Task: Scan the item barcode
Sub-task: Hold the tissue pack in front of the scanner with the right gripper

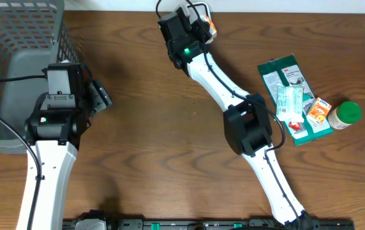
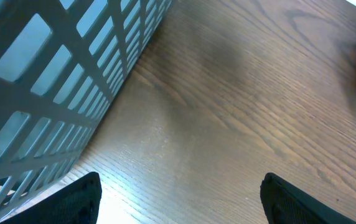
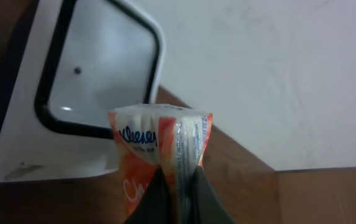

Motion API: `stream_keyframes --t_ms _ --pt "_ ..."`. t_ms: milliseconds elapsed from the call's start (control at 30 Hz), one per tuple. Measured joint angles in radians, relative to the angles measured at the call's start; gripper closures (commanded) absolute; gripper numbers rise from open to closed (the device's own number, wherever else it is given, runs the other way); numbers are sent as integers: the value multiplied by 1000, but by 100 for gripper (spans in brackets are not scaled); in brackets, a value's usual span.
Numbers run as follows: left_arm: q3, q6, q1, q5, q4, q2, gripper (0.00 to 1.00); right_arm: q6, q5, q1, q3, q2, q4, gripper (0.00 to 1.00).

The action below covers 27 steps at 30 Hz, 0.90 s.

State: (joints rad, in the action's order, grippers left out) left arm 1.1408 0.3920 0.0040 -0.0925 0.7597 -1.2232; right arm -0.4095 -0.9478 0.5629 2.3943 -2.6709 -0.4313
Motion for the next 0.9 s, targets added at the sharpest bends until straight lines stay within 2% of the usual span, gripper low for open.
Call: stream_keyframes --t_ms 267,900 --pt "0 0 0 0 0 0 17 -18 6 0 0 -10 120 99" --pt "0 0 0 0 0 0 17 53 108 -37 0 -10 127 99"
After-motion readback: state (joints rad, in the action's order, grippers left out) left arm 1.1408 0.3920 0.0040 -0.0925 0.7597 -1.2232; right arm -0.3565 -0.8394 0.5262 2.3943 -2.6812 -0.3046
